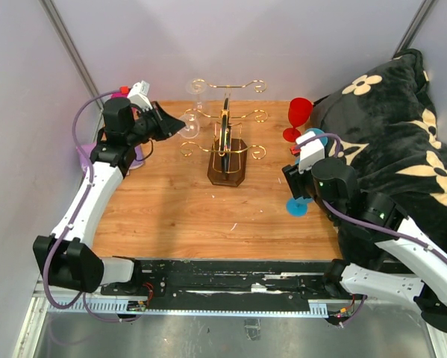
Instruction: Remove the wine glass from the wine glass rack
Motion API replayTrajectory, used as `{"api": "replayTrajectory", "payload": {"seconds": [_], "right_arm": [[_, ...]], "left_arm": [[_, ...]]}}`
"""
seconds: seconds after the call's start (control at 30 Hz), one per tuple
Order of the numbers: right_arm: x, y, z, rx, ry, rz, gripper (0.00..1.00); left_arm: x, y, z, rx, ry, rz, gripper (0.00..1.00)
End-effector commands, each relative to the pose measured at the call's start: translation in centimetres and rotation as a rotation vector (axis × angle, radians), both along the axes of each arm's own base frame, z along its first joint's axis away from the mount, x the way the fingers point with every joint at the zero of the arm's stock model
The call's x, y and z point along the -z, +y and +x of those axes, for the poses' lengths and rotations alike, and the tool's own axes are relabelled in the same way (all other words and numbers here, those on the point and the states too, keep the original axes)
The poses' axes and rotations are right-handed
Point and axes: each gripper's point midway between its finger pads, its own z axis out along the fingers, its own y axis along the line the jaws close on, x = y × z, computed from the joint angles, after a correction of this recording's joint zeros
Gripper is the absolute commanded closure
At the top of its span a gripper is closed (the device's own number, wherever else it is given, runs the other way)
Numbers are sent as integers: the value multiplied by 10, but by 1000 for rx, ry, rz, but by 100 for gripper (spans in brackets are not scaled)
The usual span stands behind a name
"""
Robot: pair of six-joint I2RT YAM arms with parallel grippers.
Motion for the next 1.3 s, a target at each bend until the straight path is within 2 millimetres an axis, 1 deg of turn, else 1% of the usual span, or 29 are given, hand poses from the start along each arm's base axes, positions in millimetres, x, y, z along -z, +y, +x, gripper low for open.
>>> {"api": "replayTrajectory", "payload": {"seconds": [0.0, 0.07, 0.13, 0.2, 0.27, 0.3, 0.43, 0.57, 0.67, 0.7, 0.73, 0.8, 0.97, 1.0, 1.13, 1.17, 1.27], "right_arm": [[-2, -8, 0, 8, -19, -9, 40], [-2, -10, -1, 5, -23, -13, 40], [-2, -11, -2, 0, -28, -15, 40], [-2, -11, -3, -5, -33, -16, 39], [-2, -10, -3, -14, -40, -8, 39], [-2, -9, -3, -20, -43, -3, 38], [1, -7, -3, -37, -43, -14, 37], [3, -1, -2, -64, -38, -17, 36], [7, 6, -2, -93, -30, -11, 35], [9, 6, 0, -93, -29, -15, 35], [12, 13, -2, -126, -19, -8, 35], [18, 20, -1, -150, -2, -4, 35], [32, 34, 1, -192, 45, 3, 34], [34, 34, 2, -193, 49, 1, 34], [34, 34, 3, -183, 52, 7, 35], [35, 35, 3, -185, 54, 16, 35], [35, 38, 0, -197, 65, 46, 35]], "left_arm": [[2, 51, 1, -155, -54, 222, 100], [1, 78, 5, -239, -66, 263, 100], [4, 101, 10, -313, -80, 336, 99], [13, 121, 16, -372, -97, 453, 99], [27, 139, 23, -429, -105, 559, 99], [35, 145, 25, -440, -116, 601, 99], [61, 154, 31, -430, -232, 742, 99], [76, 176, 37, -497, -344, 944, 100], [89, 182, 45, -475, -404, 1071, 99], [92, 179, 47, -461, -436, 1091, 99], [93, 176, 49, -445, -477, 1119, 99], [99, 173, 52, -430, -537, 1214, 99], [120, 177, 65, -387, -595, 1395, 100], [122, 179, 68, -395, -602, 1426, 100], [144, 184, 74, -374, -609, 1559, 100], [145, 186, 75, -399, -609, 1594, 100], [154, 184, 77, -401, -637, 1690, 99]]}}
